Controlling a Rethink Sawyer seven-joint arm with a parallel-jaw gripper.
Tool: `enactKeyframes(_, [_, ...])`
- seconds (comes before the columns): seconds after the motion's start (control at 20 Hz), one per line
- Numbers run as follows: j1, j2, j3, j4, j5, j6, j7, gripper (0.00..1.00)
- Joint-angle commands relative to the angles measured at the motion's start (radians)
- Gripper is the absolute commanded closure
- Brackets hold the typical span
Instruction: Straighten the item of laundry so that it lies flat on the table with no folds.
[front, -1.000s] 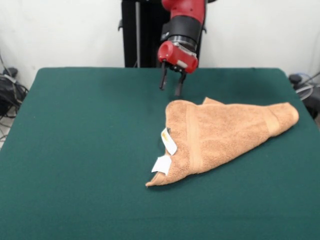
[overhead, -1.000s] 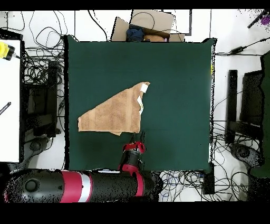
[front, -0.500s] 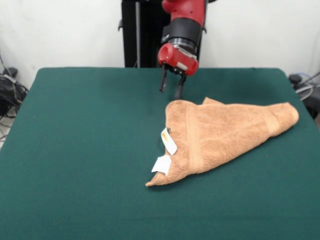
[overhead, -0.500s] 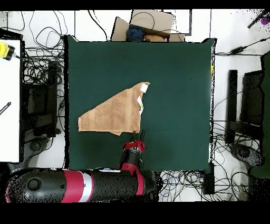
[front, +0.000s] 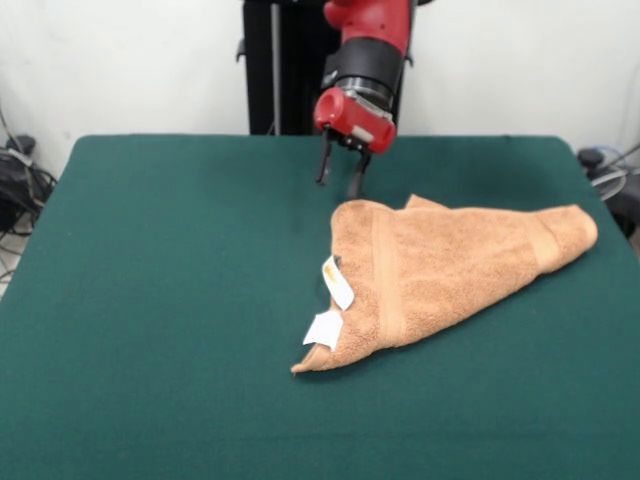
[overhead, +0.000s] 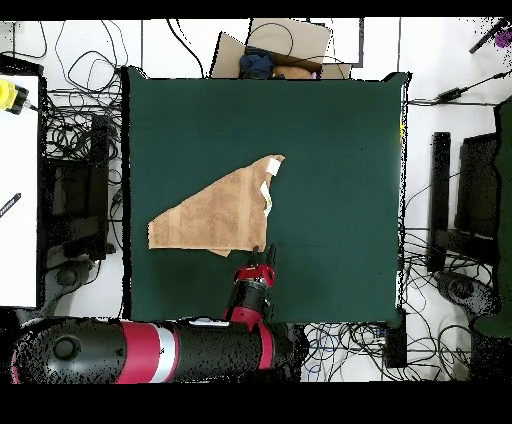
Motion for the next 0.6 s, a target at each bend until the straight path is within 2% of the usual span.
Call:
enactKeyframes(0.05, [-0.016,0.017,0.164,-0.121,0.084,-0.043,0.15,0.0])
enactKeyframes(0.6, [-0.033,-0.005,0.192,-0.118,0.038,0.028,0.171,0.0])
